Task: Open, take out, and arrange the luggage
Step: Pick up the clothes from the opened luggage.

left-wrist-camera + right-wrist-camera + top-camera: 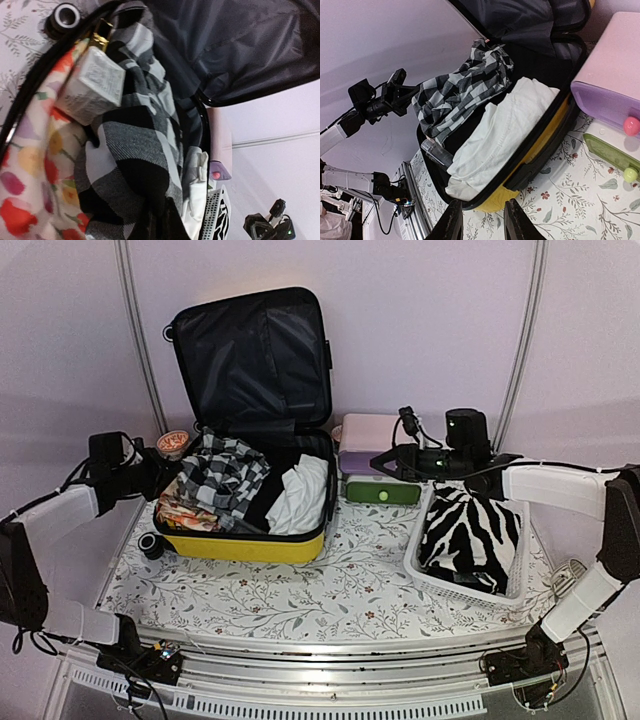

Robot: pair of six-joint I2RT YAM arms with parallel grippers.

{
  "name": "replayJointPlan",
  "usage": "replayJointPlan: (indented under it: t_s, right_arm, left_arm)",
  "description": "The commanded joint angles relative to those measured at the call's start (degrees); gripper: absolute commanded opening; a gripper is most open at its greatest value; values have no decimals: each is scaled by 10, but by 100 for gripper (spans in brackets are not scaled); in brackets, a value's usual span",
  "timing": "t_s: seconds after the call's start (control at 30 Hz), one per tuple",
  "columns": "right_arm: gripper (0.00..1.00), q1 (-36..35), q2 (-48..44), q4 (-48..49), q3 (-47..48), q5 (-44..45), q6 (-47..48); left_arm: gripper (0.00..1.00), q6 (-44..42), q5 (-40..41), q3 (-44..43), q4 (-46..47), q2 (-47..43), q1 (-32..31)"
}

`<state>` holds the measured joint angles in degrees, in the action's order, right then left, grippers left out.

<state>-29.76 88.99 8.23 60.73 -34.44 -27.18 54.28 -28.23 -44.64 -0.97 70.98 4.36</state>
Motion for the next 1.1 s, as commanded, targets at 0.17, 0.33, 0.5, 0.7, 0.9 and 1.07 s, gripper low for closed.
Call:
replayJointPlan:
  t_s: [0.17, 0.33, 0.5, 0.7, 0.9, 1.07]
  right_arm:
    - [32, -140, 62, -19, 111, 101, 146]
    - [45, -221, 122, -15, 172, 183, 274]
    - [61, -283, 188, 11, 227, 234, 387]
    - [76, -347, 264, 69, 290, 345, 523]
    - [64, -359, 348, 80, 393, 401, 559]
    - [58, -365, 382, 81, 427, 403, 597]
  left_arm:
    - [0, 43, 25, -107, 1, -39, -81]
    - [0, 42, 57, -126, -41, -66, -85]
    - [0, 41, 62, -117, -56, -87, -85]
    - [0, 45, 37, -71, -54, -109, -89]
    - [0, 43, 48, -36, -77, -154, -90]
    - [0, 33, 61, -33, -101, -174, -90]
